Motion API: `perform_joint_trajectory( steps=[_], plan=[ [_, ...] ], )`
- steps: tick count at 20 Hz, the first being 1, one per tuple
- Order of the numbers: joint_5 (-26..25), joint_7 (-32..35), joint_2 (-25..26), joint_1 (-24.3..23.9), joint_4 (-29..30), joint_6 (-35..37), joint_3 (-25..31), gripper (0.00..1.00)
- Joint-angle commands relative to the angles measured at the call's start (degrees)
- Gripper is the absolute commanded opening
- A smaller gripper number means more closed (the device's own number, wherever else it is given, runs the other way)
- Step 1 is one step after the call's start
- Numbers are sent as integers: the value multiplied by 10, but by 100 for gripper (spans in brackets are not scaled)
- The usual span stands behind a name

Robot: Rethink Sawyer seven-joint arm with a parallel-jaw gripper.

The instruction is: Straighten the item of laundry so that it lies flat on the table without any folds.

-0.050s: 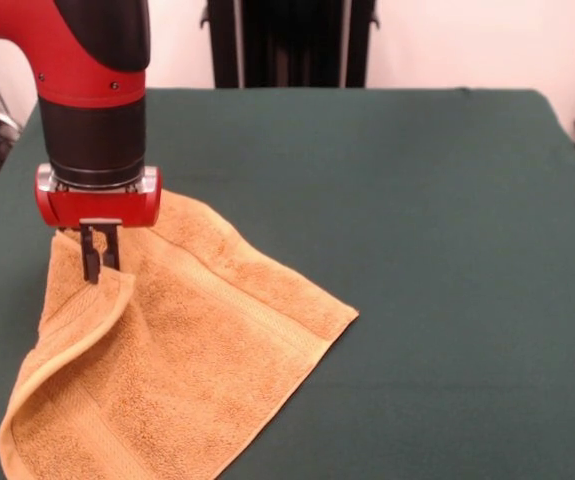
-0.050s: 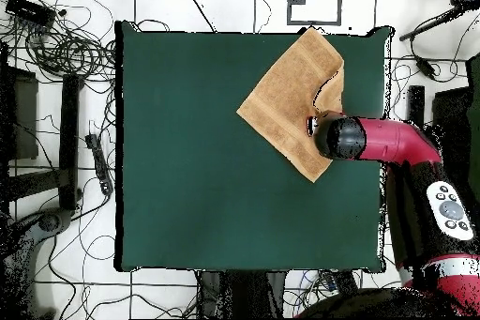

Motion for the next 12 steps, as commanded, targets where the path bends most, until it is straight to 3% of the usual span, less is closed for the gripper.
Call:
perform_joint_trajectory(
  steps=[1, 12],
  plan=[
    [13, 15, 27, 25, 43, 15, 18, 0],
    [18, 21, 30, 26, 39, 18, 18, 0]
  ],
)
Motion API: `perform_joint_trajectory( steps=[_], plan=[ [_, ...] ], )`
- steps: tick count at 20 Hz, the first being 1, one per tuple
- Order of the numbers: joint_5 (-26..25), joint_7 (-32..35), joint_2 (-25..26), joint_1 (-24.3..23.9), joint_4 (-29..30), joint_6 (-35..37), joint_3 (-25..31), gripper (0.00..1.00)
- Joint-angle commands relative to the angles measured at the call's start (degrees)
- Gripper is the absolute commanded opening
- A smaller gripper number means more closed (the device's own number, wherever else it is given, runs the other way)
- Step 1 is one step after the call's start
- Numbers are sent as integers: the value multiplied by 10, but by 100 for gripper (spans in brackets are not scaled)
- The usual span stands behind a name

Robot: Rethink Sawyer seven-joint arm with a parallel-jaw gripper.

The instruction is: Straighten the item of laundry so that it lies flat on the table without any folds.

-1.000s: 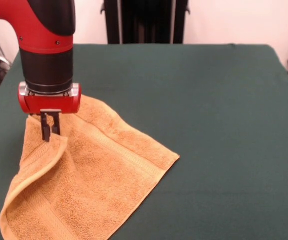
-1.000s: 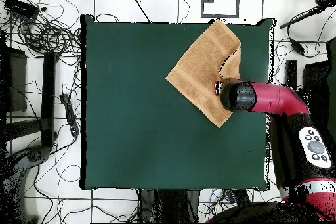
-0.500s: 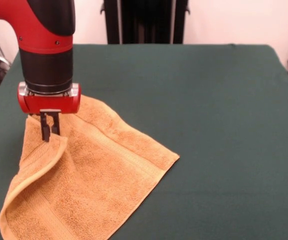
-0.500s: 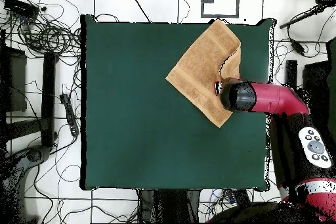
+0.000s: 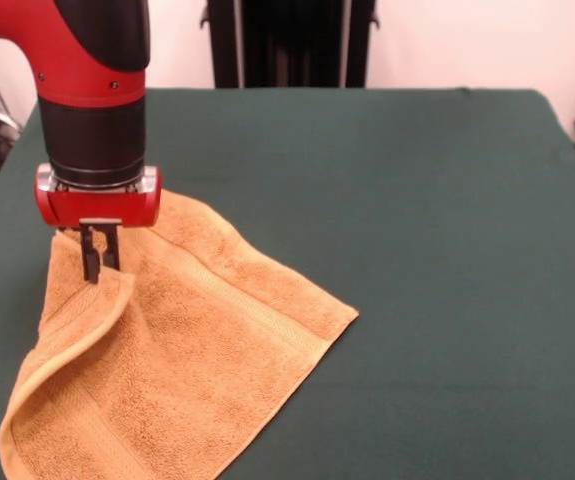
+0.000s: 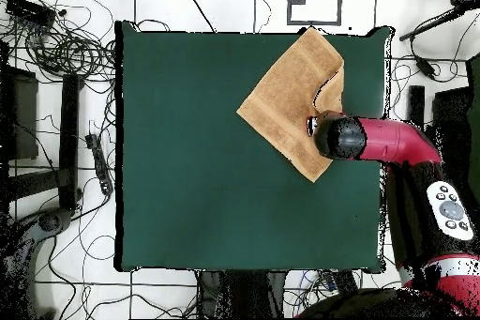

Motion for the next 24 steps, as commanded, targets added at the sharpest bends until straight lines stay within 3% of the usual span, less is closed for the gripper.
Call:
perform_joint_trajectory(
  steps=[1, 24],
  plan=[
    [17, 23, 29, 26, 41, 14, 17, 0],
    [25, 26, 34, 36, 31, 38, 12, 0]
  ],
)
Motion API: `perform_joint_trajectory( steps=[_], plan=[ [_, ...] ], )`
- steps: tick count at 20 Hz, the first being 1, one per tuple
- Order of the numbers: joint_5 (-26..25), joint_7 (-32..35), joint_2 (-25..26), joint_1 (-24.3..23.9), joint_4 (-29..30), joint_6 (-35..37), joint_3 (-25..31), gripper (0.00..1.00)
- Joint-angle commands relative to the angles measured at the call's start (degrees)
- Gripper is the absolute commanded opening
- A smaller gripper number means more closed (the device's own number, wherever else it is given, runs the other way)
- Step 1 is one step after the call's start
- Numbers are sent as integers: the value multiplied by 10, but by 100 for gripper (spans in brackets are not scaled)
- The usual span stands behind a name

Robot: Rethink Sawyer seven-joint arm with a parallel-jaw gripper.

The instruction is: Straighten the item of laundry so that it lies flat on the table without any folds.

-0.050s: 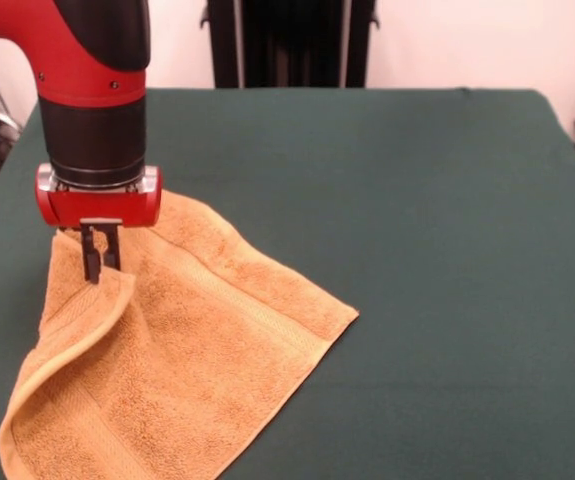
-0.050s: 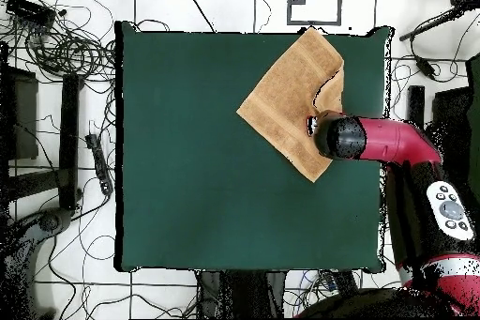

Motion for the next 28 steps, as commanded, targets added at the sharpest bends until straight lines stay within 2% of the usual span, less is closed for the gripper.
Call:
perform_joint_trajectory(
  steps=[1, 4, 5, 17, 28],
  plan=[
    [22, 25, 34, 36, 31, 39, 12, 0],
    [22, 27, 33, 35, 34, 37, 12, 0],
    [22, 28, 33, 35, 34, 37, 11, 100],
    [21, 39, 35, 33, 38, 13, 8, 100],
    [20, 27, 26, 35, 36, 26, 10, 100]
  ],
)
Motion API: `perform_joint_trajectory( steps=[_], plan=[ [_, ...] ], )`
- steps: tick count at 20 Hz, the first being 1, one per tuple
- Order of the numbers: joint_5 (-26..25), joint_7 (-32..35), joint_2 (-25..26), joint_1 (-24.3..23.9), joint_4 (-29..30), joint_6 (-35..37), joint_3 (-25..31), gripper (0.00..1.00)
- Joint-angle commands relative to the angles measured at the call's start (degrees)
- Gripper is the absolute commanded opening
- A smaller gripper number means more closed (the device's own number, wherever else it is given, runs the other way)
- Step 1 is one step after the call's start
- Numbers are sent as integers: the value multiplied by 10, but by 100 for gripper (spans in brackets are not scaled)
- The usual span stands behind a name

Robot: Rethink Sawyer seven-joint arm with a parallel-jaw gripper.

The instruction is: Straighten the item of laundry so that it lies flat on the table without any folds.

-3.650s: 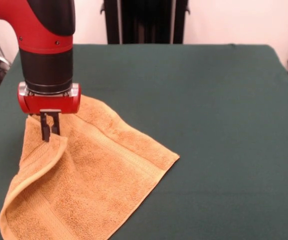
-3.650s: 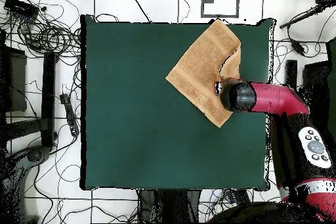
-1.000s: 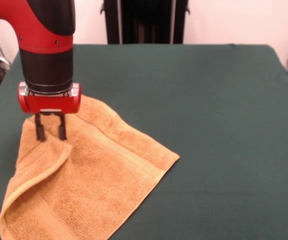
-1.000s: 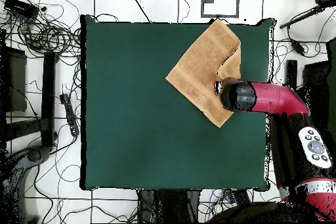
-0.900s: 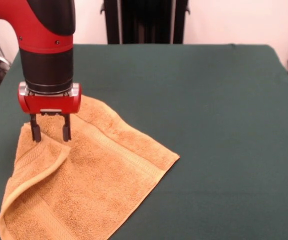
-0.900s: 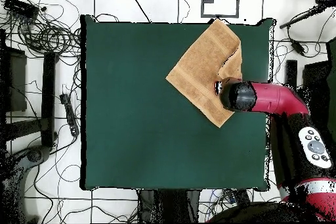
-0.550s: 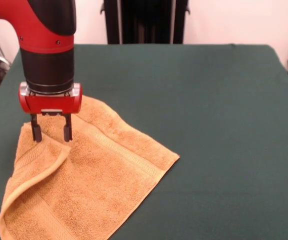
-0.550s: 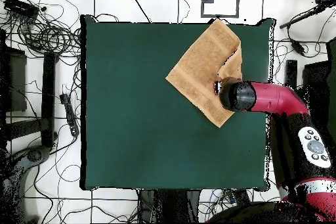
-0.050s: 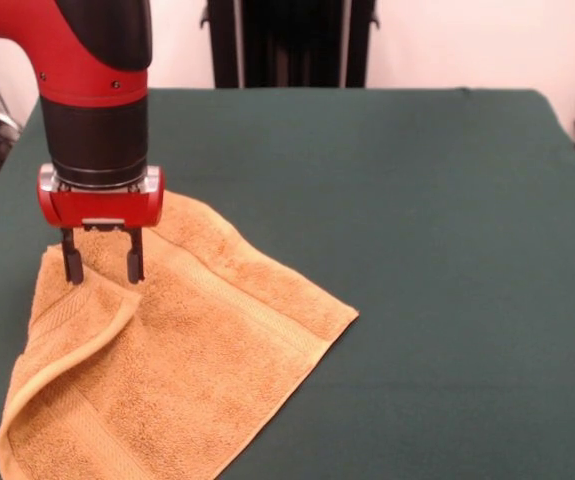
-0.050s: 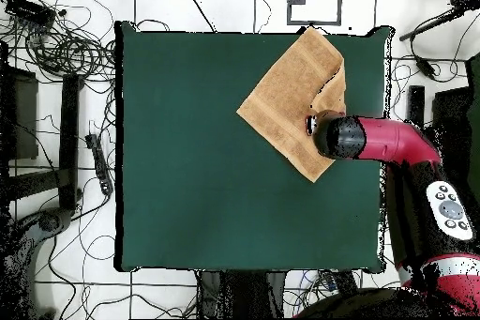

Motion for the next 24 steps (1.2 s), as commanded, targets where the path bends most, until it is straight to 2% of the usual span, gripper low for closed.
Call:
perform_joint_trajectory(
  steps=[1, 7, 12, 13, 24],
  plan=[
    [16, 27, 26, 33, 35, 27, 10, 100],
    [14, 16, 23, 35, 30, 34, 13, 100],
    [27, 35, 25, 34, 33, 36, 12, 100],
    [36, 41, 27, 35, 31, 48, 10, 0],
    [36, 32, 27, 39, 24, 55, 9, 0]
  ],
)
